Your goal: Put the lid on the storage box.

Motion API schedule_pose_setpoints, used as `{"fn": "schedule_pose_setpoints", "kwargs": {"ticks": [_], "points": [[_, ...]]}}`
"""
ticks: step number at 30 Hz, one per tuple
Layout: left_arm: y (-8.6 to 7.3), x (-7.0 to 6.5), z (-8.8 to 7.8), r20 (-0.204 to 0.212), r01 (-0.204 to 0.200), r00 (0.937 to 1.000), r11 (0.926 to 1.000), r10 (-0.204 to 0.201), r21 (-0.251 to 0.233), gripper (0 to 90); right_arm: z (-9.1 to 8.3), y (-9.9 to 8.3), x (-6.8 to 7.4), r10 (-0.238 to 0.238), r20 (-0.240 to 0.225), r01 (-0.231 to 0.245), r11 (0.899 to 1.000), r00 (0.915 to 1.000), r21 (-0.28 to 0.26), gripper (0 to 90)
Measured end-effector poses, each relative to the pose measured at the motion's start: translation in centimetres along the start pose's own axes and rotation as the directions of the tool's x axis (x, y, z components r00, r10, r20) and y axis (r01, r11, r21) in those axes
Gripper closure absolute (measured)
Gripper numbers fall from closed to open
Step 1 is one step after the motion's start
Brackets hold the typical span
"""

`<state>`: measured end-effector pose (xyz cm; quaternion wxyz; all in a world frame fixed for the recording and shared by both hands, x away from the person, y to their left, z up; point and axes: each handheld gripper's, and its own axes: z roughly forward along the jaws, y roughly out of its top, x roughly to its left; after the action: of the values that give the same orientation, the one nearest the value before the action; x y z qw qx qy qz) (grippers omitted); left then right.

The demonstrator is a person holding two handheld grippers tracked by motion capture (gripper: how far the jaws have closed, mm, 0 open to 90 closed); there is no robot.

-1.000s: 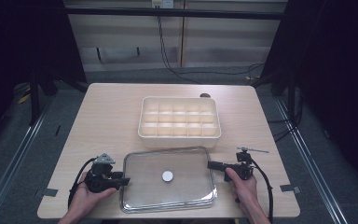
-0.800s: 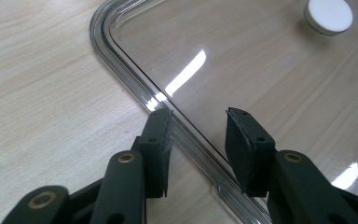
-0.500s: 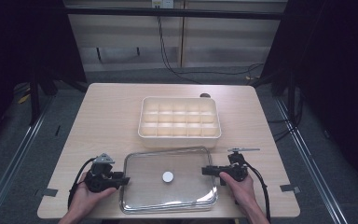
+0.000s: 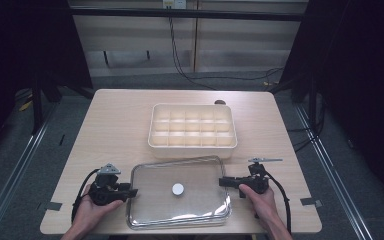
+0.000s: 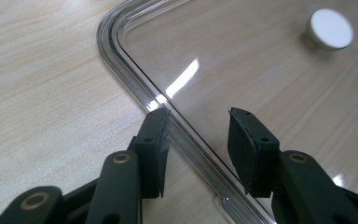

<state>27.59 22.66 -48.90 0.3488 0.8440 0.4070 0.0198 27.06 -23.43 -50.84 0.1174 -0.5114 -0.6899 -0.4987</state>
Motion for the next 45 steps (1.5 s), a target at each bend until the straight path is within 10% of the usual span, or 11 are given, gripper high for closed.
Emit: {"fn": "schedule_pose_setpoints", "kwargs": {"ticks": [7, 12, 25, 45], "points": [[0.0, 0.2, 0.0, 0.014, 0.0, 0.9999, 1.0, 0.0, -0.001, 57.4, 1.3, 0.3, 0.9, -0.045, -0.032, 0.047, 0.998, 0.9985, 0.039, 61.8], [-0.1, 0.4, 0.0, 0.034, 0.015, 0.9993, 0.9998, -0.015, -0.012, 54.1, 0.6, 0.6, 1.3, -0.086, -0.11, 0.081, 0.996, 0.9902, -0.043, 68.0], [-0.2, 0.7, 0.0, 0.077, 0.059, 0.9955, 0.9977, -0.056, -0.033, 38.3, 0.2, 0.5, 1.6, -0.109, -0.131, 0.1, 0.992, 0.9855, -0.073, 70.7], [0.1, 0.8, -0.1, 0.14, 0.053, 0.9891, 0.9972, -0.046, -0.053, 46.3, 0.0, 0.6, 1.4, -0.095, -0.048, 0.093, 0.995, 0.9943, -0.048, 67.4]]}}
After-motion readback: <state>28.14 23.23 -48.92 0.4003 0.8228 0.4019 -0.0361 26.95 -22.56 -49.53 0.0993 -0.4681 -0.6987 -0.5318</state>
